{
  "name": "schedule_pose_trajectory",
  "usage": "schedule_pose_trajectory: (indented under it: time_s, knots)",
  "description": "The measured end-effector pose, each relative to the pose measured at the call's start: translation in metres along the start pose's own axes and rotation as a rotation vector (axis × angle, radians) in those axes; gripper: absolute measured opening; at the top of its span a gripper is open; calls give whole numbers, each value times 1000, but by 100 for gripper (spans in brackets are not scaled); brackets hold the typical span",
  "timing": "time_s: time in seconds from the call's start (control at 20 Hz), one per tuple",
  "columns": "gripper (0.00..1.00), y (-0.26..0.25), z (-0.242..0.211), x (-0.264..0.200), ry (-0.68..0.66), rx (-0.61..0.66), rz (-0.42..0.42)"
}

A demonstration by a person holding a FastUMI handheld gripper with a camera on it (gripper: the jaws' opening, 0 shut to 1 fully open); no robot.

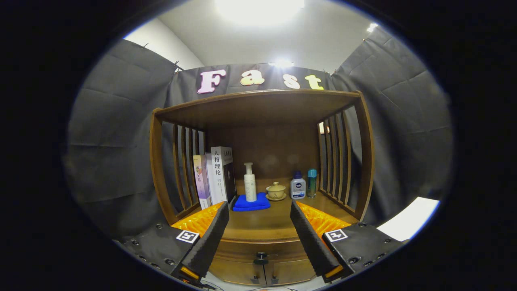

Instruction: Pull open the drawer, take out the items inside it, and place them on the countertop above the cabinet.

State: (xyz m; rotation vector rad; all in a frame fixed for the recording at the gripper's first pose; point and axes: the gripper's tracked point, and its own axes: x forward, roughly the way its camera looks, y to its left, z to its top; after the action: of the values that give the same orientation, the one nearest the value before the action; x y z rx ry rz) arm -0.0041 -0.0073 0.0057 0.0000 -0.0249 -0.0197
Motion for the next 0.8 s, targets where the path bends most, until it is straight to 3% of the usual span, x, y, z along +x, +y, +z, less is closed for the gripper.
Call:
schedule_pose_trajectory:
  time_s: [0.35, 0.6, 0.8]
  knots:
    - [97, 17, -20, 18, -31, -41, -2]
    - [97, 21, -64, 51, 51, -7, 0]
    - [97, 19, -105, 74, 123, -50, 5]
